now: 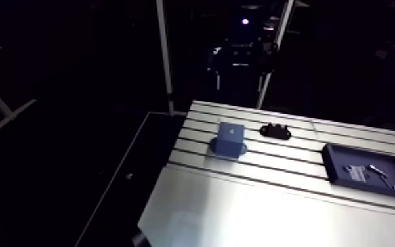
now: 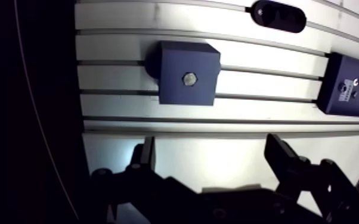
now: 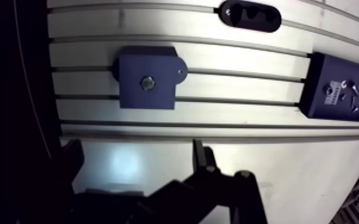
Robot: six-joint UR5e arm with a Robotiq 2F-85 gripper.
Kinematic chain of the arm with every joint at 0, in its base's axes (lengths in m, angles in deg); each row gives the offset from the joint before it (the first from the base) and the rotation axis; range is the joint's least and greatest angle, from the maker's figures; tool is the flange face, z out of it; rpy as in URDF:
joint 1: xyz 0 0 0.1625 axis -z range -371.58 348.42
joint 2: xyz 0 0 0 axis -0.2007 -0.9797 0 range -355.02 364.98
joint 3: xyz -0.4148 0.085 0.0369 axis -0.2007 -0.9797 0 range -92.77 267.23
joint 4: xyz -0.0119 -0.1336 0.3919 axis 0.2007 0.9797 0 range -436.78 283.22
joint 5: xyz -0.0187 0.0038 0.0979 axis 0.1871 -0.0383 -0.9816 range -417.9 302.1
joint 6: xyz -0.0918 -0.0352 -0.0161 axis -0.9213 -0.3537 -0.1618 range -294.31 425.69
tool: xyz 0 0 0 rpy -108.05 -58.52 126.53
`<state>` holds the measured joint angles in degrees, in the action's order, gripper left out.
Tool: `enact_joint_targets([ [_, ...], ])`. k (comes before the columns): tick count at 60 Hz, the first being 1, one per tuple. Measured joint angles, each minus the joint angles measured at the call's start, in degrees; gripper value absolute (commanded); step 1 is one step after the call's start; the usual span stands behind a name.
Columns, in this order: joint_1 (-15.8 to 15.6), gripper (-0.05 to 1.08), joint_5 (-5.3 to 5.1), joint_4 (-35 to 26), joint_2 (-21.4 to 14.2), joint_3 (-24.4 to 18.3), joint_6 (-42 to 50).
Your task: Pick up the M10 bolt and insert it into the hex recess until seated.
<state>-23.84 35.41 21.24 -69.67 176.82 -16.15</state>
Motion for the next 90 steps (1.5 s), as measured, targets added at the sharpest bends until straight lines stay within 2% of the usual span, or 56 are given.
enact_joint_targets([
  [21, 1.3, 0.01, -0.04, -6.9, -2.5, -6.2, -0.5],
  [41, 5.6, 0.01, -0.10, -11.3, -3.7, -11.0, -4.6],
  [64, 11.4, 0.01, -0.15, -14.9, -5.5, -11.9, -8.5],
  [90, 12.9, 0.01, -0.14, -15.9, -6.3, -12.6, -8.8],
])
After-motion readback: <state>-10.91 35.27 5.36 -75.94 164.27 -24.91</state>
